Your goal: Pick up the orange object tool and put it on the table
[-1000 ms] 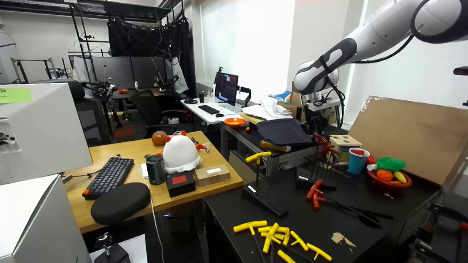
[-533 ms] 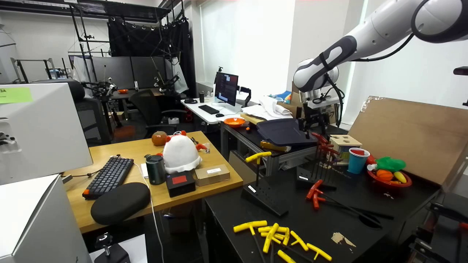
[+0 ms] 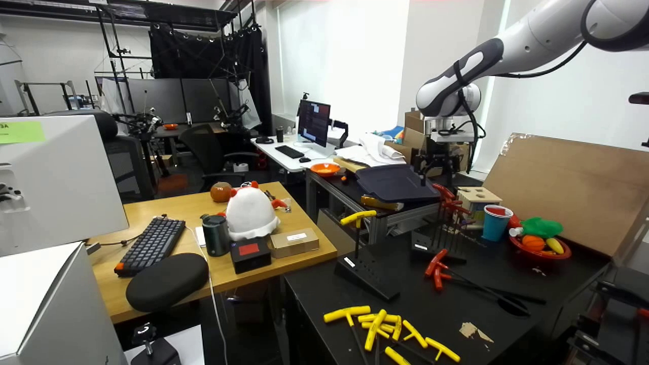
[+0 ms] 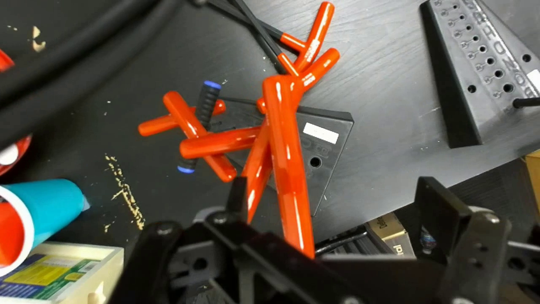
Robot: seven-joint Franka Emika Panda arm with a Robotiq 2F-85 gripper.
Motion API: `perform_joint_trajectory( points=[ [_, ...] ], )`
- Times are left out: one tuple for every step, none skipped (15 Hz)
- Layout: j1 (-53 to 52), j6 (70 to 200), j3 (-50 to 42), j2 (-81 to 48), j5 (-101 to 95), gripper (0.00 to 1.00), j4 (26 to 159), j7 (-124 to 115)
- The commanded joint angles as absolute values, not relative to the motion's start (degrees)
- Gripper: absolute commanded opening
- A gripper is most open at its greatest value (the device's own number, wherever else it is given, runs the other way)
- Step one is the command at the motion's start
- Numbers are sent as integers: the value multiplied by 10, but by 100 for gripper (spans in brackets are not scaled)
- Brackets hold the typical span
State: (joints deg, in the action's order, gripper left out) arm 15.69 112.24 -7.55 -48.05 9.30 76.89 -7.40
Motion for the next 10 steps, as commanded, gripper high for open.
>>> perform_joint_trajectory(
  points=[
    [182,1150,-59,-445,136,100,828,-46],
    [186,1156,-58,-441,143,100,836,-40],
    [189,1164,-58,-436,150,100,844,-37],
    [190,1173,-58,-432,153,100,851,-34],
    [189,1184,-59,-427,158,100,857,-35],
    [186,1195,-60,-421,159,100,864,-37],
    [182,1208,-62,-412,159,100,873,-40],
    [179,1220,-62,-405,157,100,880,-41],
    [175,1231,-63,-399,154,100,888,-42],
    [171,1239,-64,-394,151,100,894,-43]
  ],
)
